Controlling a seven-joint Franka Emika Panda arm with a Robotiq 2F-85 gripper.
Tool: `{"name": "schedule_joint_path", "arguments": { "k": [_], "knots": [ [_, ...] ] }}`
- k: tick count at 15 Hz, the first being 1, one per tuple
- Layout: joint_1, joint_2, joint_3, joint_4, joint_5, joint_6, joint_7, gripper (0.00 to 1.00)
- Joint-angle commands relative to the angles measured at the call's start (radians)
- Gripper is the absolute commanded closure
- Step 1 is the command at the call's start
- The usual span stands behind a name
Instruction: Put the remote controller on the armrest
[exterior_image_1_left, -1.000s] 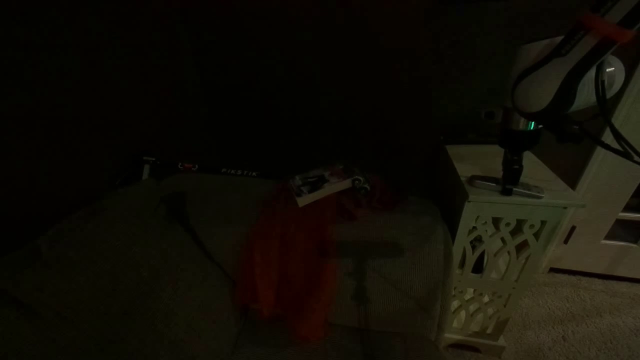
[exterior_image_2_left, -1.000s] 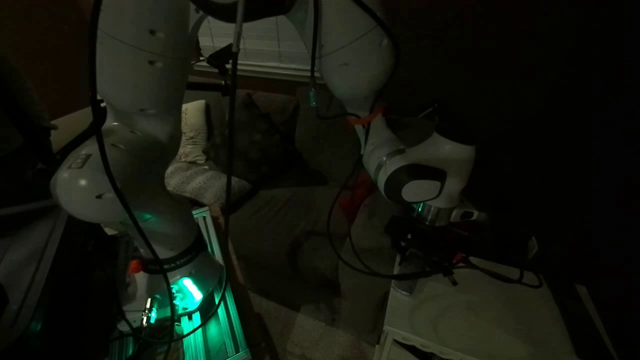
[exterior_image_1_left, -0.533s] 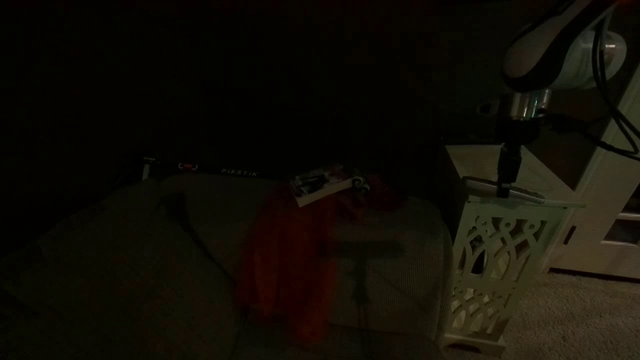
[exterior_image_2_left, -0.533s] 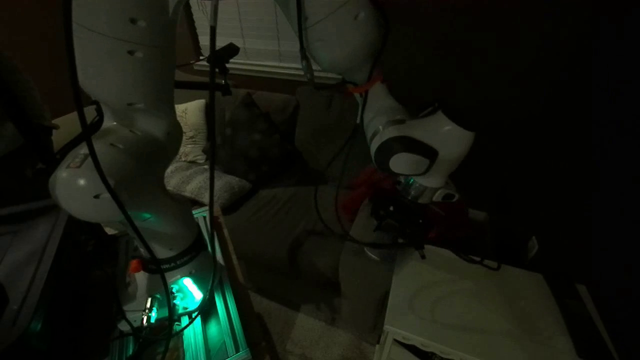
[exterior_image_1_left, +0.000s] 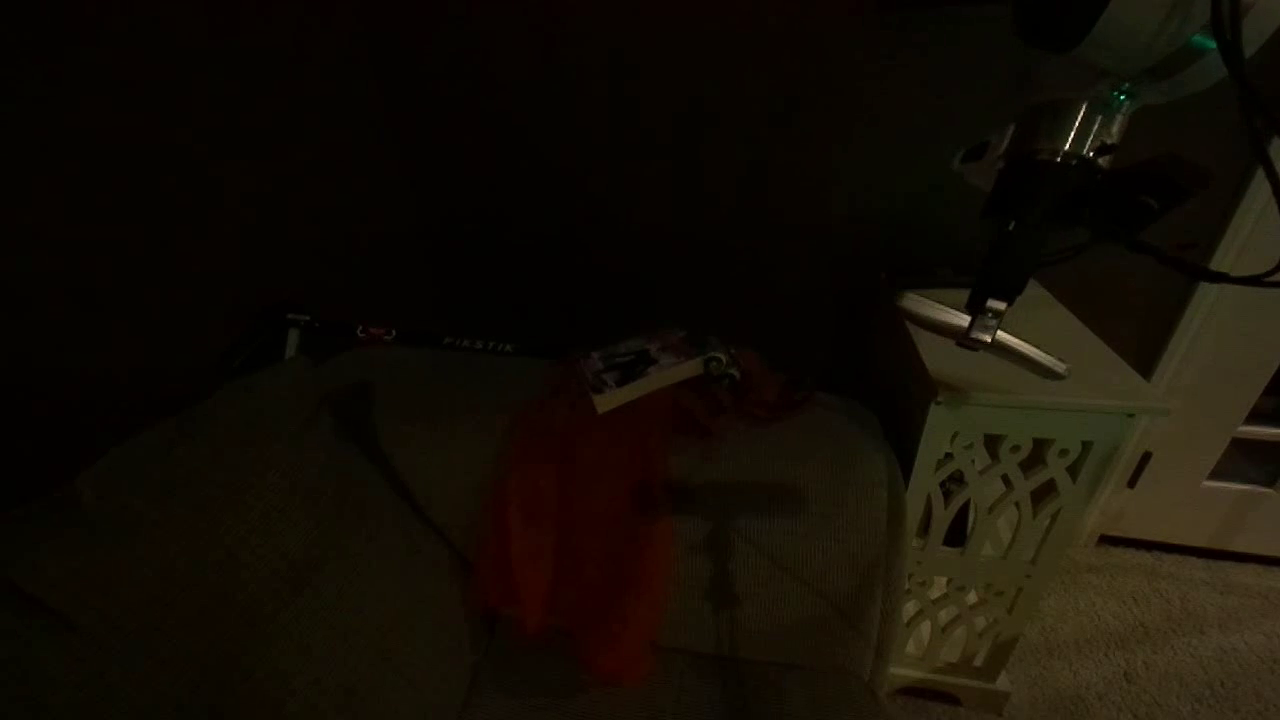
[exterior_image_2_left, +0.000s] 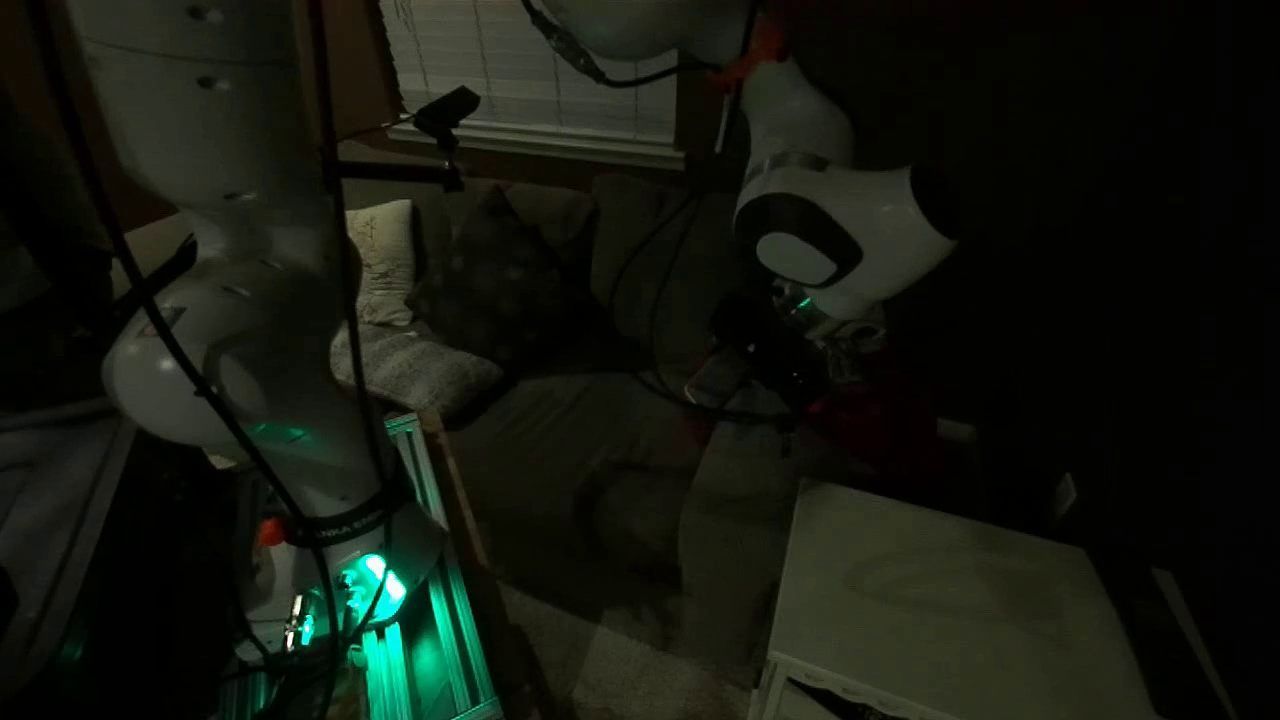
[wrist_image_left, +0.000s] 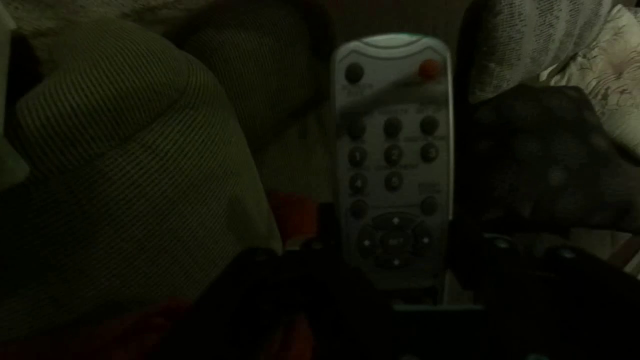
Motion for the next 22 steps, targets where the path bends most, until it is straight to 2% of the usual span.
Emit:
{"name": "schedule_joint_path", "arguments": {
  "k": [1, 2, 4, 8, 10, 13, 18, 19, 20, 21, 22],
  "knots": [
    [0.061, -0.004, -0.068, 0.003, 0.018, -0.018, -0.027, 0.47],
    [0.061, -0.005, -0.070, 0.002, 0.022, -0.021, -0.039, 0.72],
    [0.097, 0.003, -0.093, 0.020, 0.024, -0.007, 0.161, 0.72],
    [0.171, 0.054, -0.097, 0.053, 0.031, 0.072, 0.429, 0.72],
    [0.196, 0.095, -0.091, 0.073, 0.044, 0.150, 0.540, 0.72],
    [0.214, 0.169, -0.091, 0.125, 0.019, 0.220, 0.713, 0.72],
    [0.213, 0.273, -0.103, 0.226, 0.003, 0.222, 0.994, 0.72],
    [0.211, 0.278, -0.100, 0.239, 0.013, 0.197, 1.049, 0.72],
    [0.197, 0.248, -0.087, 0.187, 0.008, 0.232, 0.950, 0.72],
    [0.196, 0.258, -0.086, 0.196, 0.007, 0.231, 0.962, 0.47],
    [0.196, 0.261, -0.086, 0.196, 0.007, 0.232, 0.960, 0.47]
  ]
}}
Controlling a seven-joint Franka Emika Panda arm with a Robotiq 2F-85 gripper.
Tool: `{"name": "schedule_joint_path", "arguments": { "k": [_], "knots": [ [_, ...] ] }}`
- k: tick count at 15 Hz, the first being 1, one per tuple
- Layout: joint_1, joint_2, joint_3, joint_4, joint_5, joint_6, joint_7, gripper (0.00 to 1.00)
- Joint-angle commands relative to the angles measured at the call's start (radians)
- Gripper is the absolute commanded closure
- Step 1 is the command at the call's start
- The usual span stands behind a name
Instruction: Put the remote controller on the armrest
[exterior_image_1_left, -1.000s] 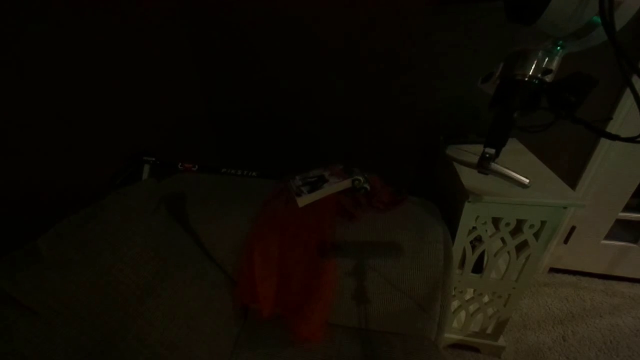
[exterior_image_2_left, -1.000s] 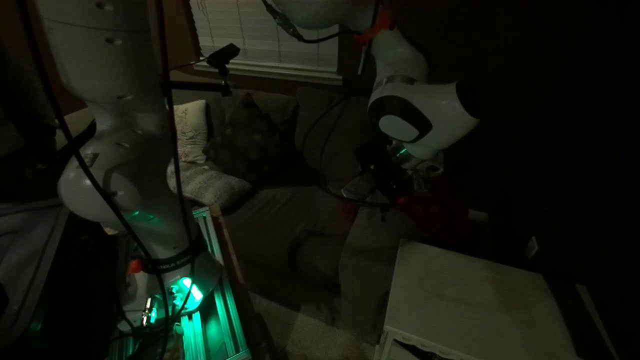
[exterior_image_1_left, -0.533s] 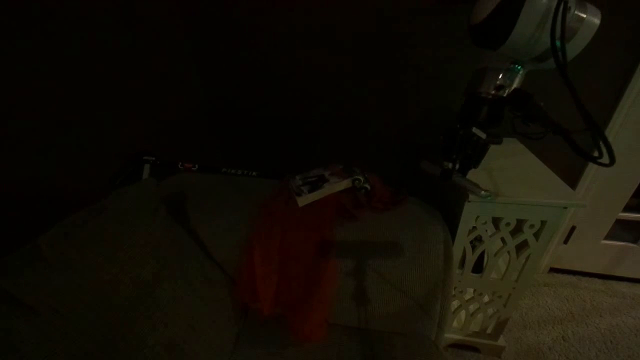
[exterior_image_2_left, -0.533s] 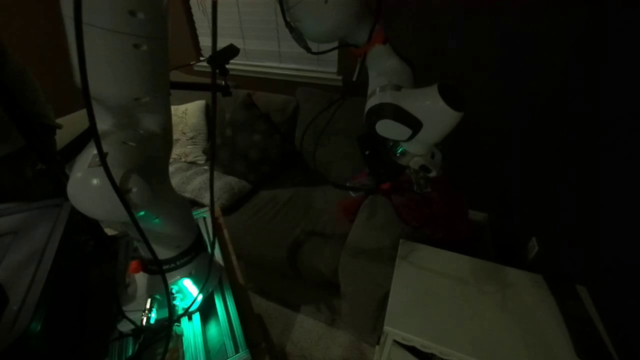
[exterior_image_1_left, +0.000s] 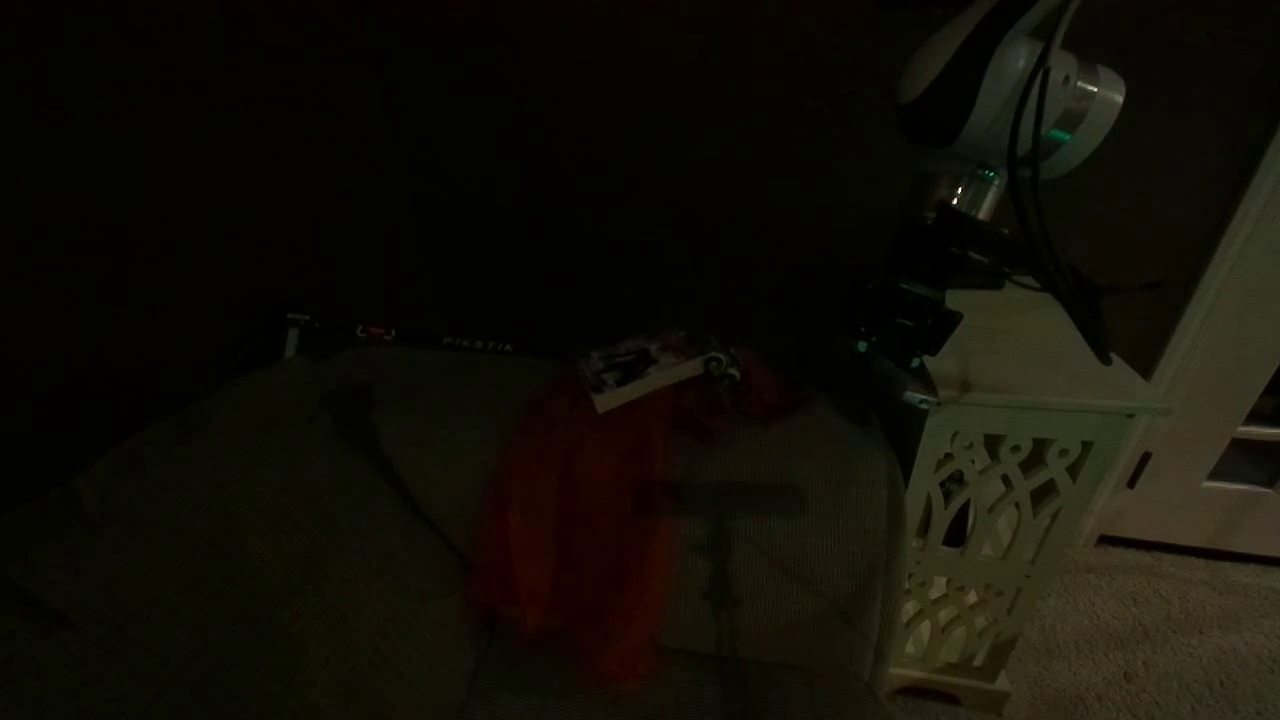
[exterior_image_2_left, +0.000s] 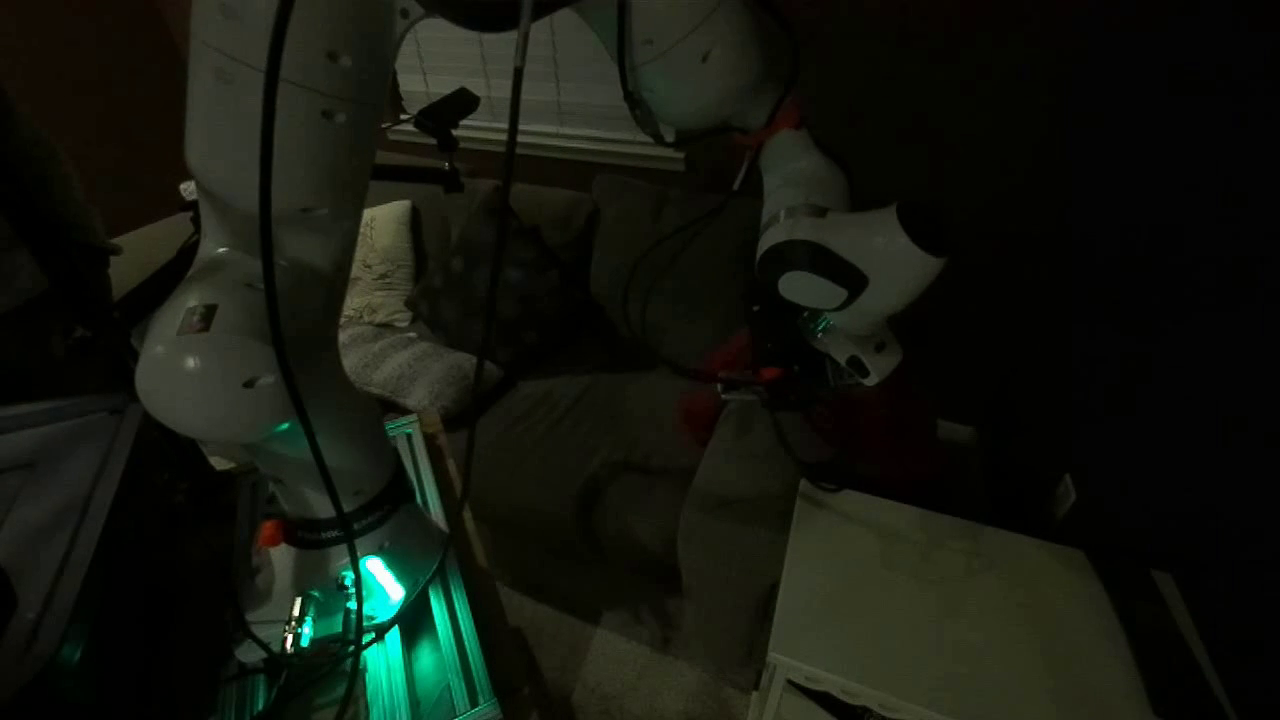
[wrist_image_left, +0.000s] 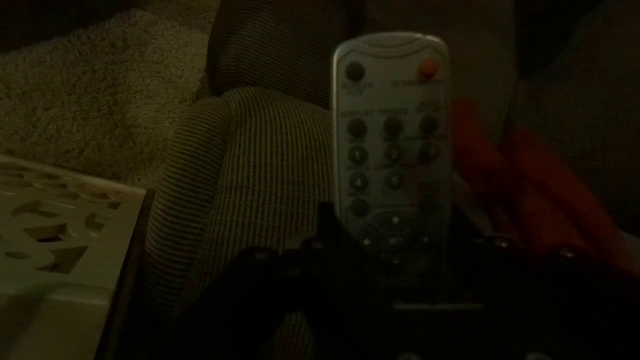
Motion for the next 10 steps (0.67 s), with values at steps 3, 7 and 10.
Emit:
{"name": "schedule_joint_path", "arguments": {
  "k": [3, 7, 10],
  "knots": [
    [0.028, -0.010, -0.005, -0.007, 0.019, 0.054, 0.178, 0.72],
    [0.104, 0.012, -0.009, 0.025, -0.002, 0.166, 0.451, 0.72],
    [0.187, 0.048, -0.056, 0.056, -0.076, 0.242, 0.676, 0.72]
  ]
}}
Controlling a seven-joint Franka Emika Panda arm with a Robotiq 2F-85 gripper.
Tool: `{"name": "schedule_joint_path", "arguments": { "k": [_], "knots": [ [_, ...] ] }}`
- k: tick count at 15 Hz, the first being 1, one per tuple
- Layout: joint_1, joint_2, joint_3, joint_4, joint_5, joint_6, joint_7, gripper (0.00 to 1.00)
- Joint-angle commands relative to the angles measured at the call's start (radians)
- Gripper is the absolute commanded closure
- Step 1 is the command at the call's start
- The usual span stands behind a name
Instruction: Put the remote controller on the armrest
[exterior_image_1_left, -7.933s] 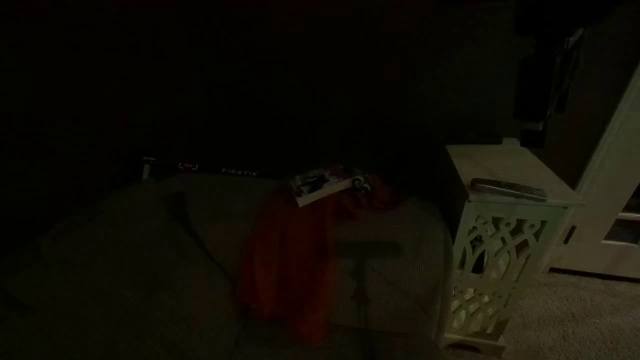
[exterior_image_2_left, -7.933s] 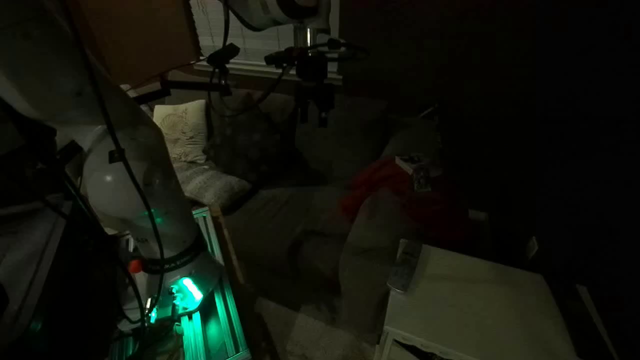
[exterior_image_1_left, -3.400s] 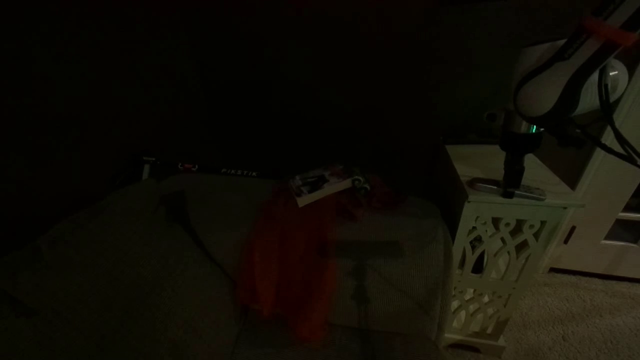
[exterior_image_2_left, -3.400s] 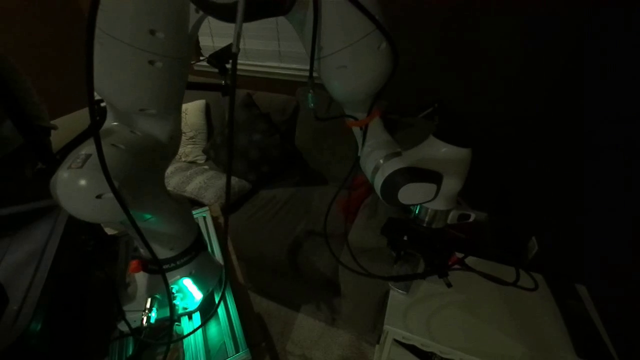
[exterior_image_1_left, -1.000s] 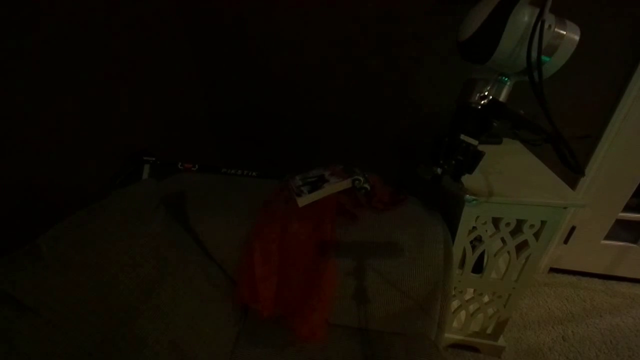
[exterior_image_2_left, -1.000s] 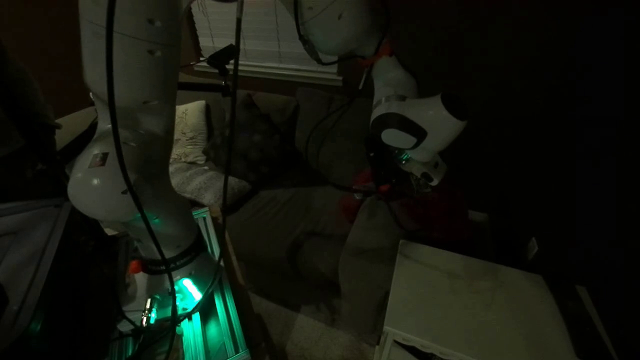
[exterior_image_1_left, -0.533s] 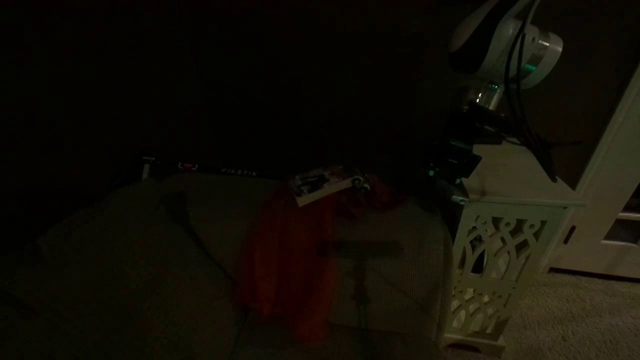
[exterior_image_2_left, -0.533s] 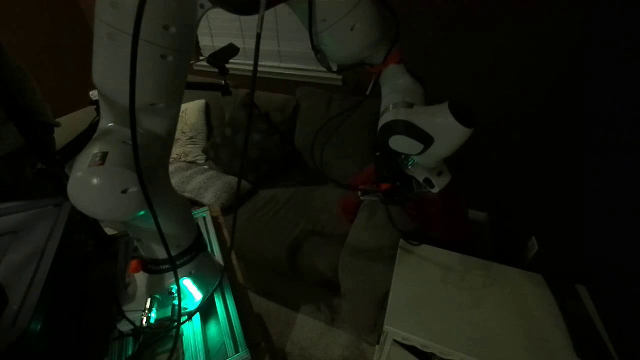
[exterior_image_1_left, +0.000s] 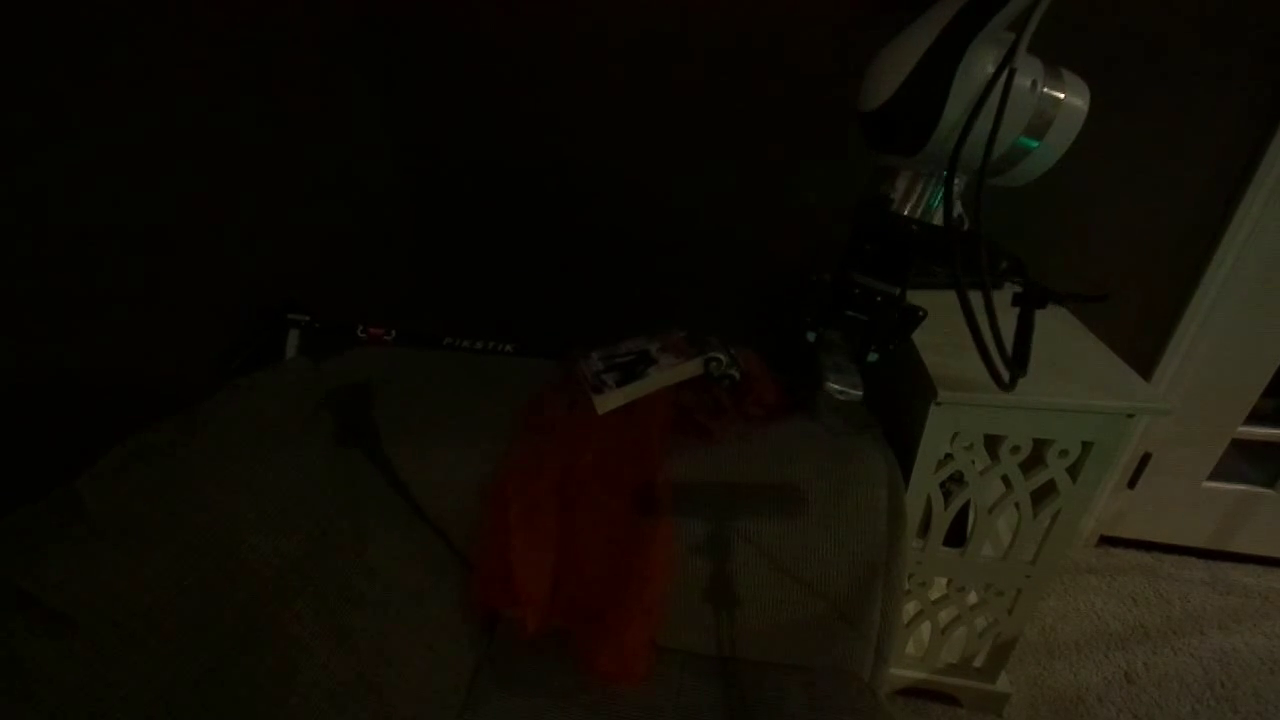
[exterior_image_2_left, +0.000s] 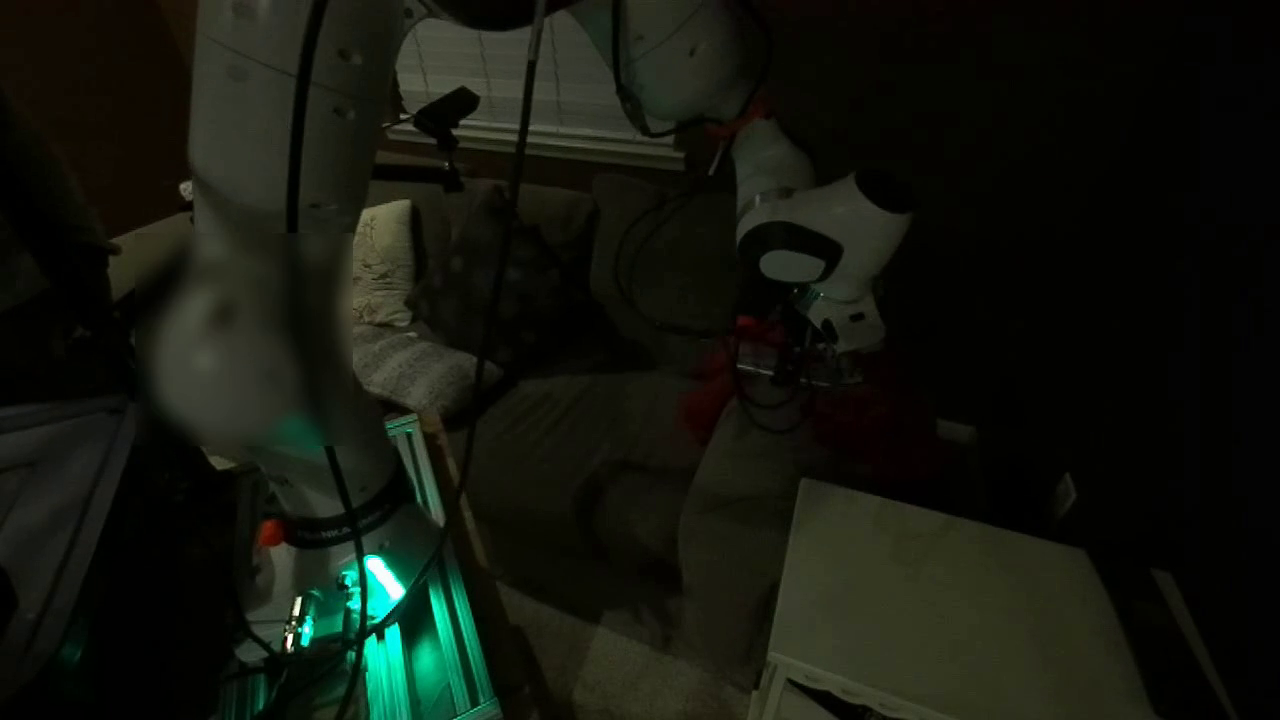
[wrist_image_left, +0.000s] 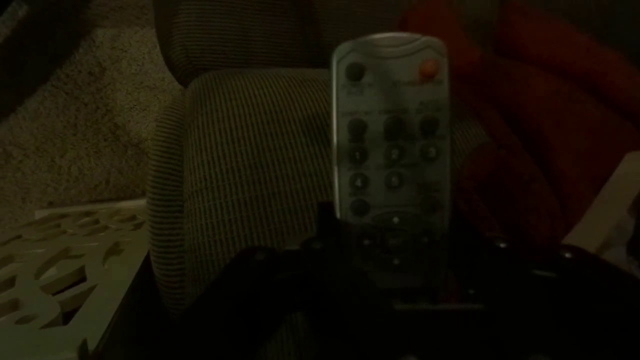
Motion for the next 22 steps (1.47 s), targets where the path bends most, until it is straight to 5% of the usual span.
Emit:
{"name": "schedule_joint_path", "arguments": {
  "k": [1, 7, 22],
  "knots": [
    [0.098, 0.053, -0.067, 0.053, -0.094, 0.068, 0.270, 0.72],
    [0.144, 0.215, -0.141, 0.237, -0.318, 0.044, 0.523, 0.72],
    [0.120, 0.494, -0.101, 0.619, -0.403, -0.116, 0.495, 0.72]
  ]
}}
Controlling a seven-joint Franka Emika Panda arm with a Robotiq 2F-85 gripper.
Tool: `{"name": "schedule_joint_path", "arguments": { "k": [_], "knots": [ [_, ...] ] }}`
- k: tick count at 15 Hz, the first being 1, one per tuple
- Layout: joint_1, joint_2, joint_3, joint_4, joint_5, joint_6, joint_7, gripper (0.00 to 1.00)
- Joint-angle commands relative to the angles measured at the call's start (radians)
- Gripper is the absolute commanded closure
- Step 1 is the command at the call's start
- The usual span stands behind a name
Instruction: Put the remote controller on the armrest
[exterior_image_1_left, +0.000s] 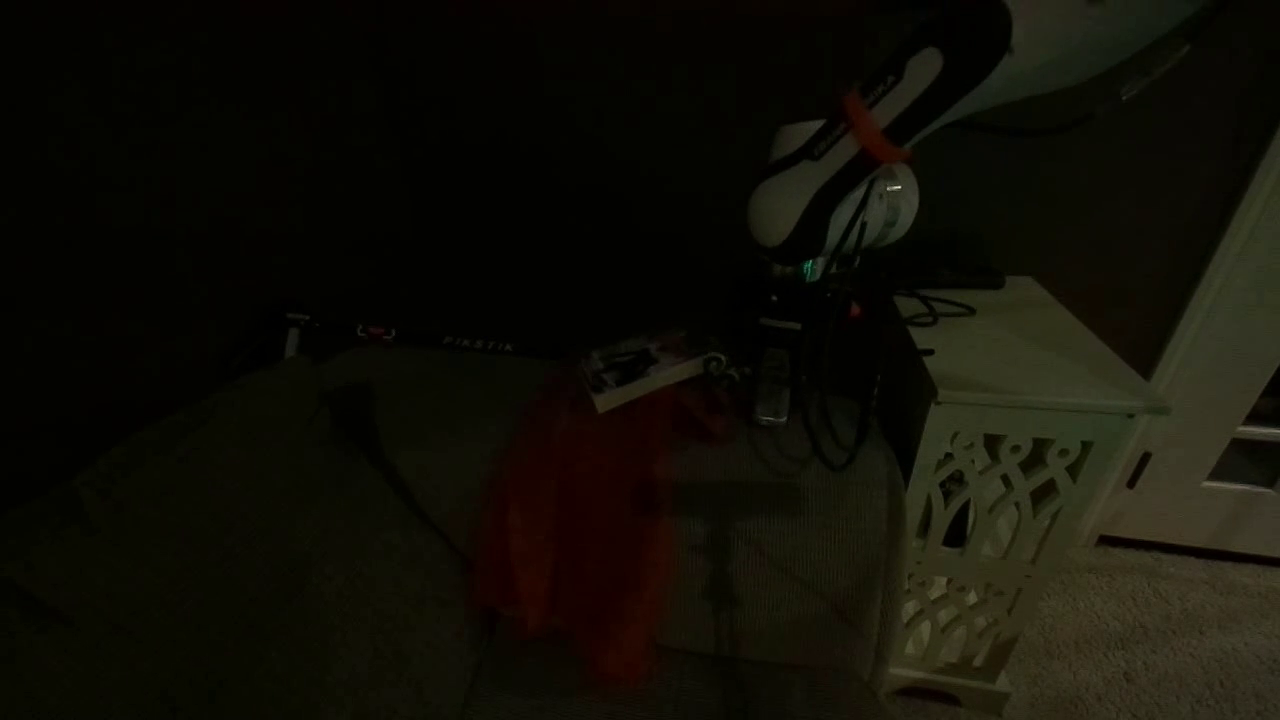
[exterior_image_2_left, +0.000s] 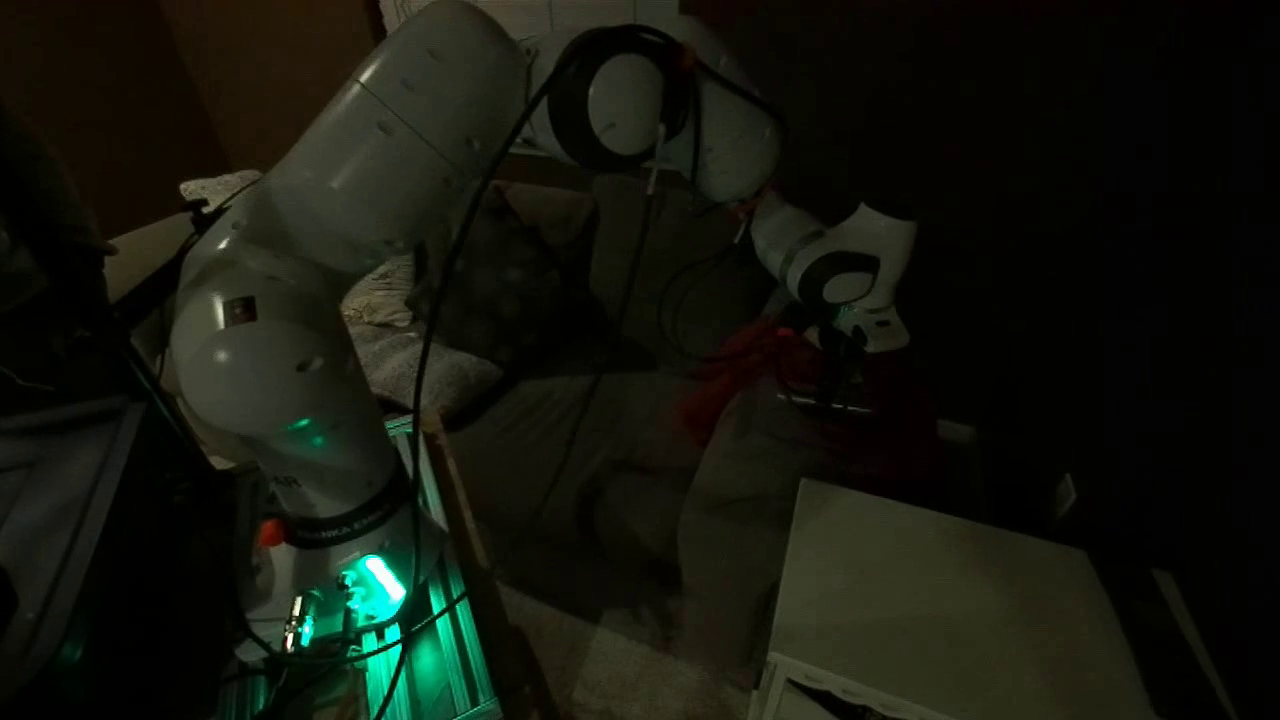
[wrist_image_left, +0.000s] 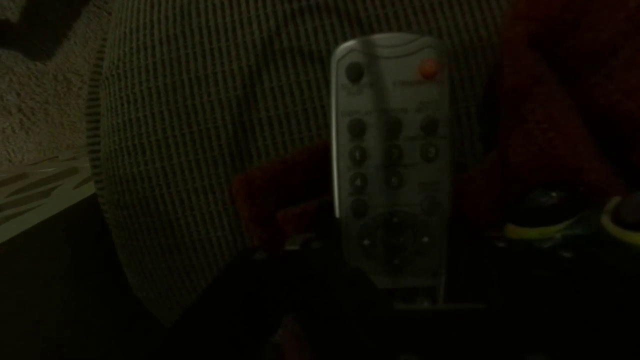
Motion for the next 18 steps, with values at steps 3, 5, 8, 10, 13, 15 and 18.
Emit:
{"name": "schedule_joint_path", "arguments": {
  "k": [3, 5, 8, 10, 13, 15, 18],
  "knots": [
    [-0.012, 0.094, -0.002, 0.133, -0.025, -0.051, 0.019, 0.72],
    [-0.015, 0.105, -0.002, 0.148, -0.026, -0.070, 0.020, 0.62],
    [-0.013, 0.112, -0.011, 0.157, -0.029, -0.080, 0.031, 0.14],
    [-0.015, 0.097, -0.011, 0.138, -0.025, -0.082, 0.027, 0.00],
    [-0.020, 0.042, -0.003, 0.070, -0.014, -0.066, 0.007, 0.00],
    [-0.016, -0.008, 0.000, 0.009, -0.007, -0.063, 0.010, 0.00],
    [-0.001, -0.093, -0.009, -0.087, -0.020, -0.081, 0.018, 0.00]
  ]
}}
